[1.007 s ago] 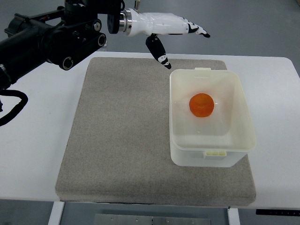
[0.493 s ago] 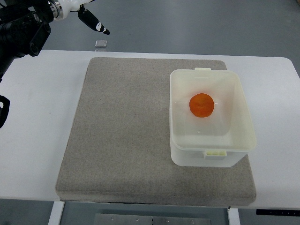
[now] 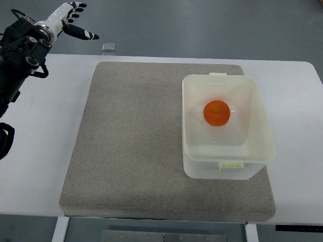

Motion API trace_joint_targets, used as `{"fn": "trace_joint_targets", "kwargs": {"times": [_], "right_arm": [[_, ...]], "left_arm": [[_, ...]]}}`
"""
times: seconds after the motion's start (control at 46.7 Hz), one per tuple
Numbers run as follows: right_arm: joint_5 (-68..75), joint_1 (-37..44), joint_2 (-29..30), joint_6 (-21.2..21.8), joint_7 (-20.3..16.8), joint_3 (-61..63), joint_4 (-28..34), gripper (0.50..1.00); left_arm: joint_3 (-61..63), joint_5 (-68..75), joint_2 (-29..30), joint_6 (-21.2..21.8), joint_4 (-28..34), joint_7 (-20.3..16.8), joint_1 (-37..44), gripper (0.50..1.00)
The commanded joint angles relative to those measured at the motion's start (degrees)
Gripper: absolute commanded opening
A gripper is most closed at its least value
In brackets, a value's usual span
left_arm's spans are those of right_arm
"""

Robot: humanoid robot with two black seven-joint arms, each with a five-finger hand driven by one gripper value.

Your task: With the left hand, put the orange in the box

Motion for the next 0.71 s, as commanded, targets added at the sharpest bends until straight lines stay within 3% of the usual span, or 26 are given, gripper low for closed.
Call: {"fn": "trace_joint_targets", "kwargs": {"times": [0.0,0.107,0.3,0.429,0.686], "right_arm": [[0.0,0.0,0.0,0.0,0.0,0.0,-0.1,0.926],[0.0,0.0,0.0,0.0,0.0,0.0,-0.1,0.926],[0.0,0.0,0.0,0.0,0.0,0.0,0.0,0.926],[0.0,0.0,0.0,0.0,0.0,0.0,-0.1,0.926],[0.0,0.0,0.0,0.0,0.0,0.0,-0.1,0.926]], "left_arm": [[0.5,-9.3,0.0,-0.1,-0.9,-3.2,0.4,0.943],[0.6,-14.8,-0.1,-0.2,-2.7,-7.4,1.6,0.945],[-0.3,-17.1,-0.2,-0.3,-4.8,-10.8,3.4,0.949],[-1.0,-24.5,-0.8,-1.5,-4.7,-10.9,4.1,0.949],[-3.6,-44.7,-1.6,-7.9,-4.7,-11.0,7.1,0.949]]}}
